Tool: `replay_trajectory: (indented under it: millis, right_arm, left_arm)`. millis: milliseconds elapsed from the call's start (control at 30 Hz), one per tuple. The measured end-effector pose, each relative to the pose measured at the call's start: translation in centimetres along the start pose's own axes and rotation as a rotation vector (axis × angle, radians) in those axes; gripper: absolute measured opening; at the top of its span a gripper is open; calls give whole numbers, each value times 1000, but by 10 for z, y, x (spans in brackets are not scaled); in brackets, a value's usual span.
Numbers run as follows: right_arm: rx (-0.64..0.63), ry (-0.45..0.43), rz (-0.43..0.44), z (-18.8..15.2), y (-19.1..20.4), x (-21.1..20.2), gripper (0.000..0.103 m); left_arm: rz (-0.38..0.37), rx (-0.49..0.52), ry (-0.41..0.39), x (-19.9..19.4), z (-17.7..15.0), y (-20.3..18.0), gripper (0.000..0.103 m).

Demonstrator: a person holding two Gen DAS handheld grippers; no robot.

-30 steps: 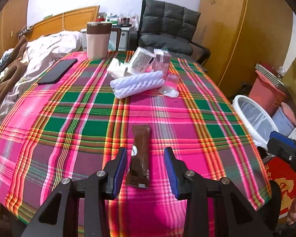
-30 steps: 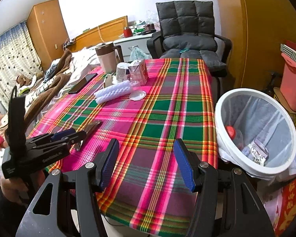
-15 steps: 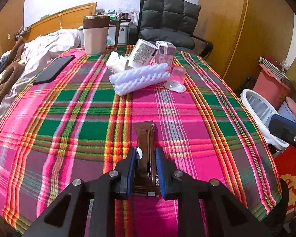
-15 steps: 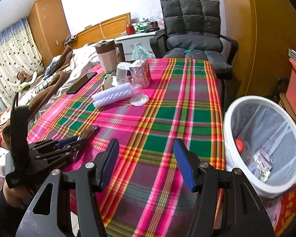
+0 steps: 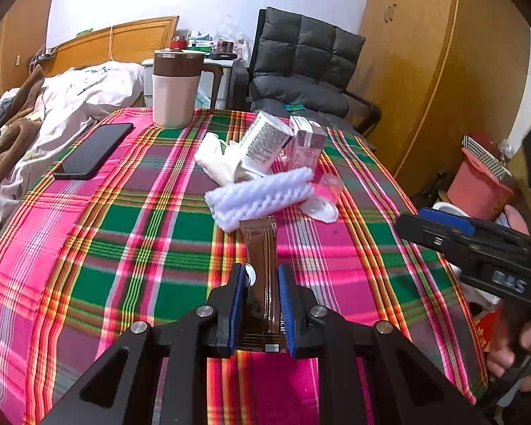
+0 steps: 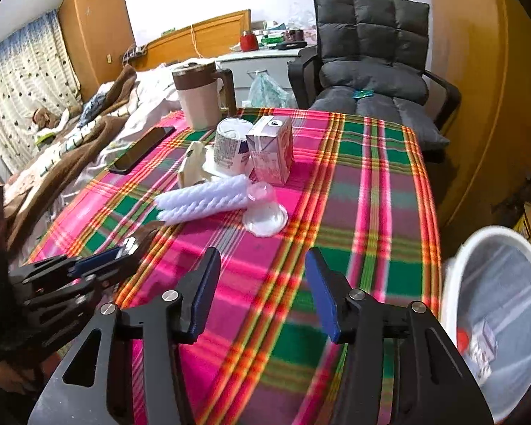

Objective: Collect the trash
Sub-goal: 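Grasp the brown snack wrapper with the left gripper while the right gripper grasps the clear plastic cup, then carry the wrapper and plastic cup over the wastebasket and open both grippers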

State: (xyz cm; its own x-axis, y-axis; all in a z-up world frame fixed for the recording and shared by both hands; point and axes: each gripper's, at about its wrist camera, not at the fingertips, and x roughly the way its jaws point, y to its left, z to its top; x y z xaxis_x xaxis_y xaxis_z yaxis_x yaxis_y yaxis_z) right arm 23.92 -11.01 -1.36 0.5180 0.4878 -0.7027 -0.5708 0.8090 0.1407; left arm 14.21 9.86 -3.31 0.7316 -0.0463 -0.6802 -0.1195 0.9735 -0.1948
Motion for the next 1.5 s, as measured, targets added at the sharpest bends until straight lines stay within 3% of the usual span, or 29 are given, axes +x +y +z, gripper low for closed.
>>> replay_trajectory:
  millis: [333,567,1067,1500]
  right_arm:
    - [-39,41,-13,21,-3,40,52]
    - [-41,57,17,23,-5,52,32]
    - [0,8,4,0,-14,-3,32]
    - [73,-28,-35,-28,-30,-47,32]
  left_arm:
    - [-34,-55,4,7,0,25,20]
    - [-50,-66,11,10,0,29,20]
    - [-70,-37,21,9,-2,9,20]
    - [-110,41,25,-13,-12,-44,20]
